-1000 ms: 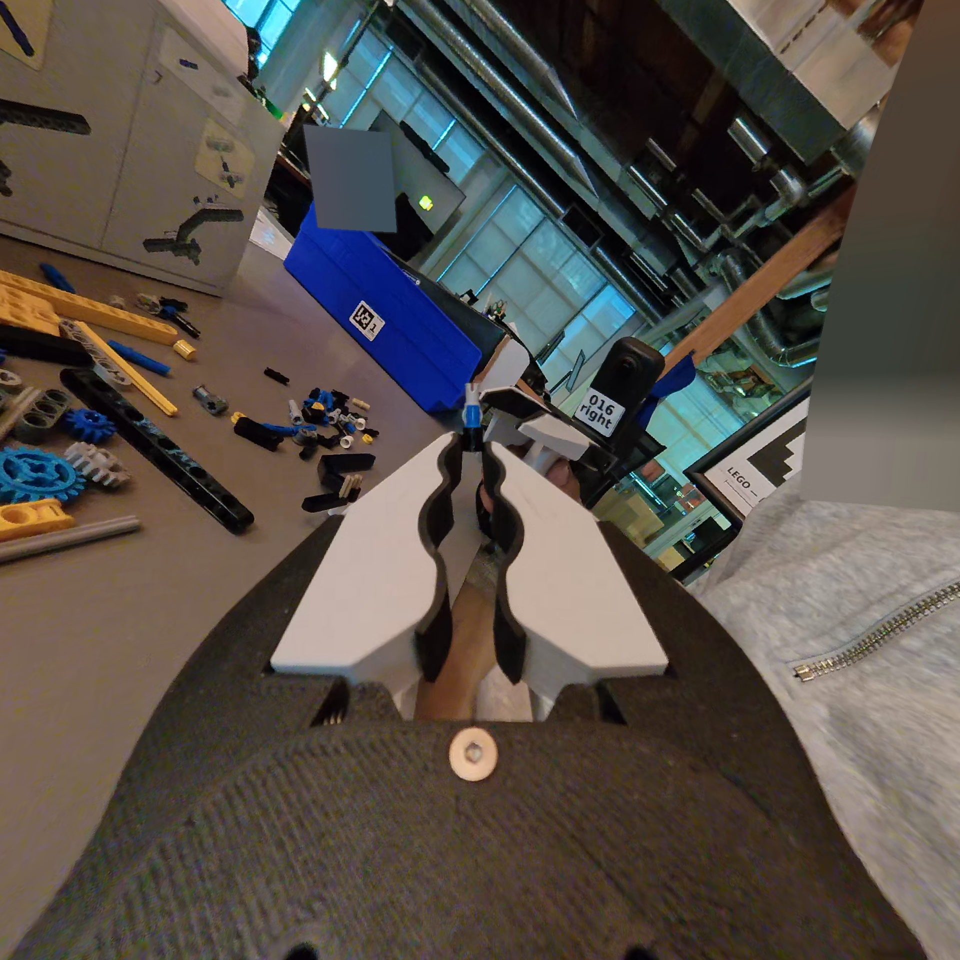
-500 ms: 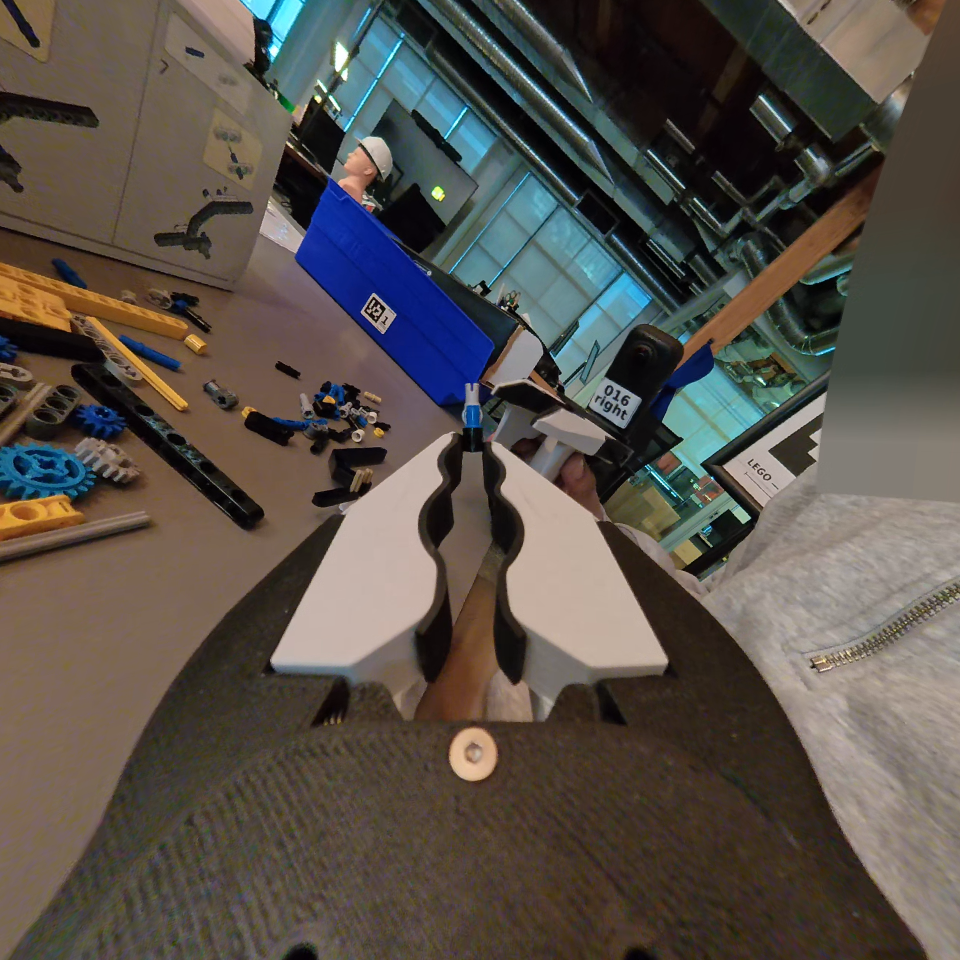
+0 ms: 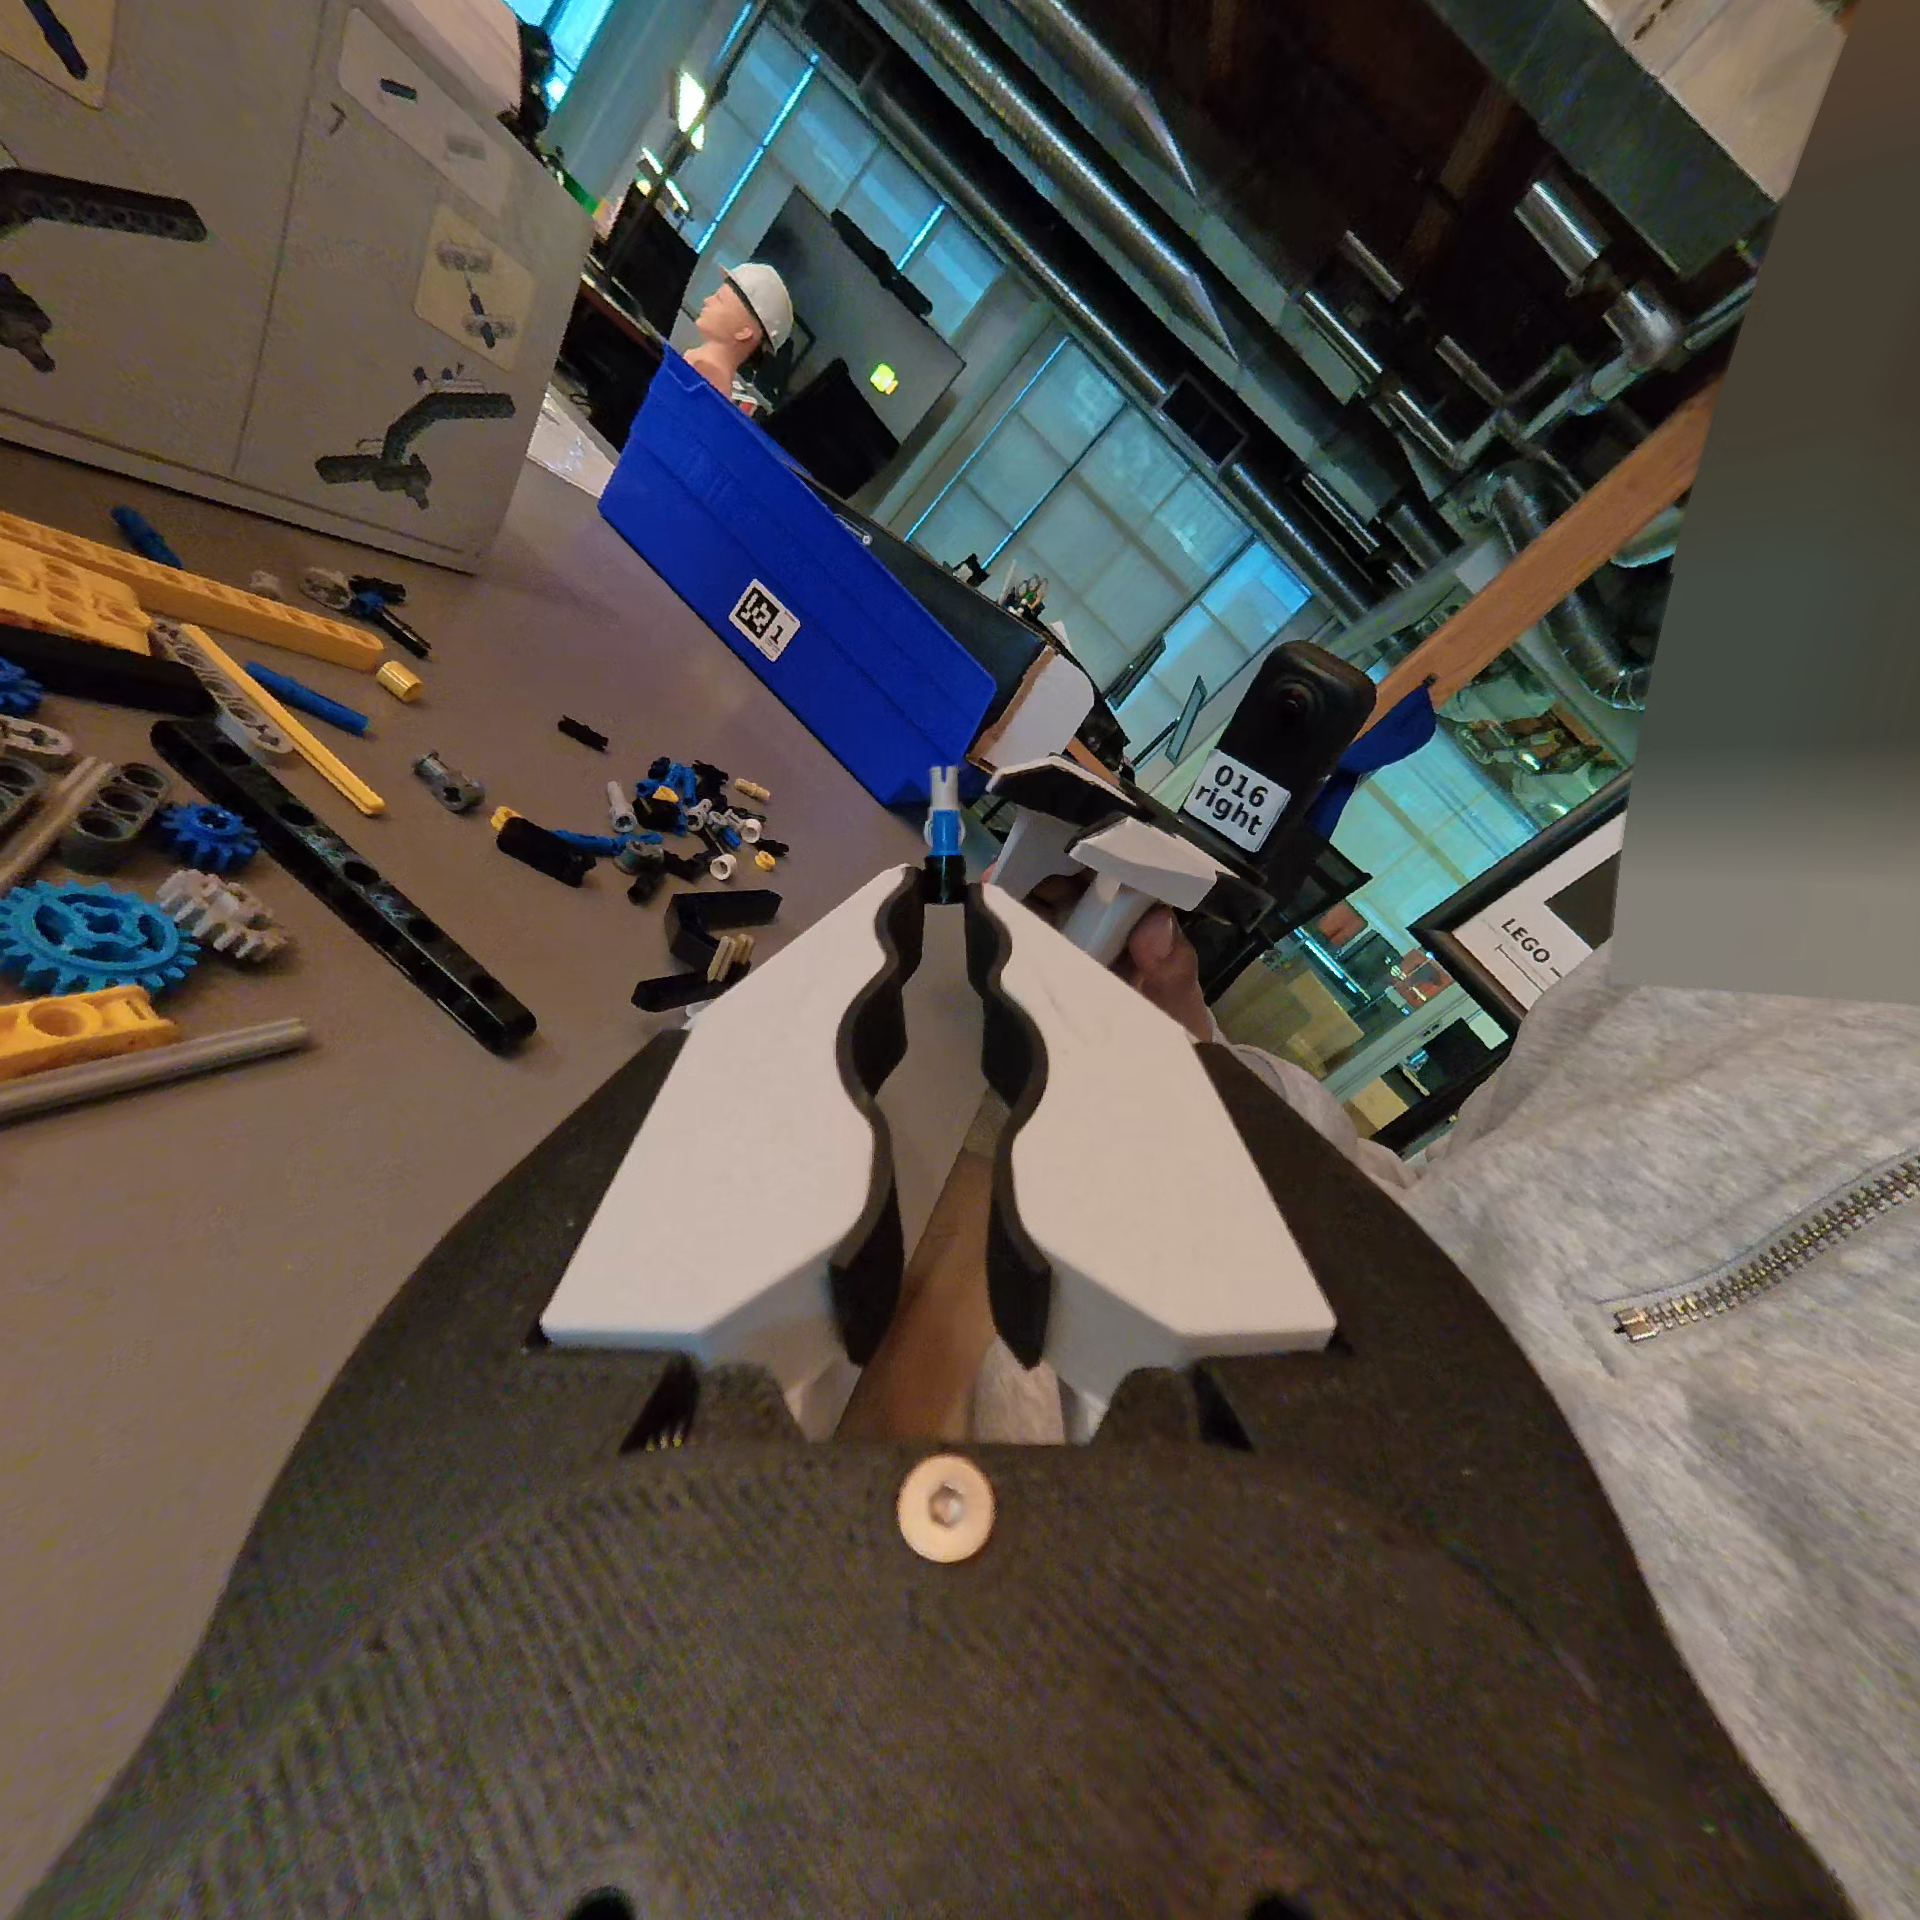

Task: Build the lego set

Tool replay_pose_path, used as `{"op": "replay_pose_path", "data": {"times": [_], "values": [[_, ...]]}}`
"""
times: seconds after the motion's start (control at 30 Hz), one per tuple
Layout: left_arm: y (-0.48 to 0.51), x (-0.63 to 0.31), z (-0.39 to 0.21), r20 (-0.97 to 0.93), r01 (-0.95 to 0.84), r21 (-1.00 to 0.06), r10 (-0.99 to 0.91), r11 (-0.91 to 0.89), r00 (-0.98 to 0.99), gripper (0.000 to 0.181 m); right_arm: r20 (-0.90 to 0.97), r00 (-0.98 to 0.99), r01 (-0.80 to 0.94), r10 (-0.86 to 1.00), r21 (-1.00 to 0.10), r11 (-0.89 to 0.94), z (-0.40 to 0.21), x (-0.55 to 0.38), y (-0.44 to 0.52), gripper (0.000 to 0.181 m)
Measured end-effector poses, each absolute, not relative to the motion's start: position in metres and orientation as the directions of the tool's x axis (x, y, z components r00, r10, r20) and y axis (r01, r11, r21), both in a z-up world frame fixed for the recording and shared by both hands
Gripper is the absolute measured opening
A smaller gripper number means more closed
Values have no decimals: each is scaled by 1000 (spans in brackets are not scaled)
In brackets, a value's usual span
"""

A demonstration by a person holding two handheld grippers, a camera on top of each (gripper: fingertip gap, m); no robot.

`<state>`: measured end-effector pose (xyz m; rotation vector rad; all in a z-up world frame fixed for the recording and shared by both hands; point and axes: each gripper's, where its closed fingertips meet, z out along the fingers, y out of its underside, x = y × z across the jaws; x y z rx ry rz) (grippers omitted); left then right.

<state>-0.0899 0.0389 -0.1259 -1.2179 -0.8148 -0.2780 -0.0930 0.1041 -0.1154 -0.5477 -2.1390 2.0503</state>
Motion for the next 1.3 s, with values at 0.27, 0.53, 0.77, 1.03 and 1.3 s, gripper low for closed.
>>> {"op": "replay_pose_path", "data": {"times": [0.27,0.53,0.77,1.03,1.3], "values": [[37,-91,-125,697,606,-706,211,367,685,5,-150,-927,166,344,-986,16,-116,-92,104,25],[37,-91,-124,701,609,-702,208,369,682,5,-144,-928,160,343,-987,19,-115,-91,104,25],[37,-91,-125,705,613,-698,206,370,678,5,-137,-930,153,342,-988,21,-115,-90,104,25],[38,-90,-125,701,611,-702,206,366,682,5,-133,-931,150,339,-989,22,-115,-90,103,25],[38,-90,-124,706,616,-695,193,370,681,5,-134,-931,148,338,-989,16,-114,-90,103,24]]}}
